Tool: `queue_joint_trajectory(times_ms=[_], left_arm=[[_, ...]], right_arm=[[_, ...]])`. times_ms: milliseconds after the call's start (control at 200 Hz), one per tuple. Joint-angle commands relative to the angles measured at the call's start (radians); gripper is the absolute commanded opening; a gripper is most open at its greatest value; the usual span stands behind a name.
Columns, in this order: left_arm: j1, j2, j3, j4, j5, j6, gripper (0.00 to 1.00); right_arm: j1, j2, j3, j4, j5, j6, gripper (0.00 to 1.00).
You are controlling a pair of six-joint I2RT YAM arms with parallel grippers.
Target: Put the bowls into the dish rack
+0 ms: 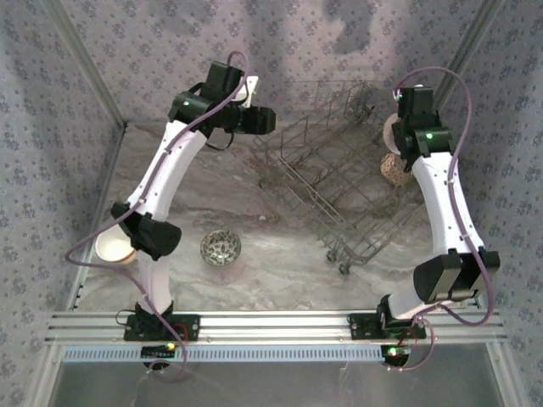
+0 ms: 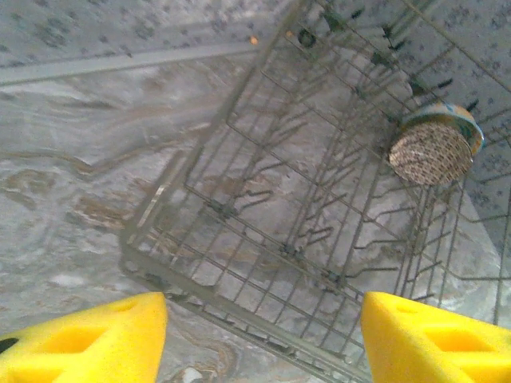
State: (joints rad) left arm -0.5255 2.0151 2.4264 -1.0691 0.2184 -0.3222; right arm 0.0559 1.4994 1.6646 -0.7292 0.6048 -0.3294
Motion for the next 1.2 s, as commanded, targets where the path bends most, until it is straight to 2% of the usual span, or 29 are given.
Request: queue_joint_trajectory(times_ms=[0, 310, 715, 1194], left_arm=[[-0.002, 0.052, 0.001, 0.011, 0.104, 0.012, 0.66], [-0.003, 0.099, -0.025, 0.014, 0.169, 0.008, 0.70], [0.010, 0.100, -0.075, 0.026, 0.200, 0.010, 0.71], [0.025, 0.086, -0.095, 0.022, 0.208, 0.018, 0.71]], right_arm=[[-0.023, -0.021, -0.055, 0.087, 0.088, -0.070, 0.00], [0.008, 0.002, -0.167, 0.123, 0.191, -0.150, 0.00], [0.078, -0.004, -0.384, 0.419, 0.233, -0.264, 0.00], [0.075, -0.006, -0.507, 0.700, 0.280, -0.395, 0.00]])
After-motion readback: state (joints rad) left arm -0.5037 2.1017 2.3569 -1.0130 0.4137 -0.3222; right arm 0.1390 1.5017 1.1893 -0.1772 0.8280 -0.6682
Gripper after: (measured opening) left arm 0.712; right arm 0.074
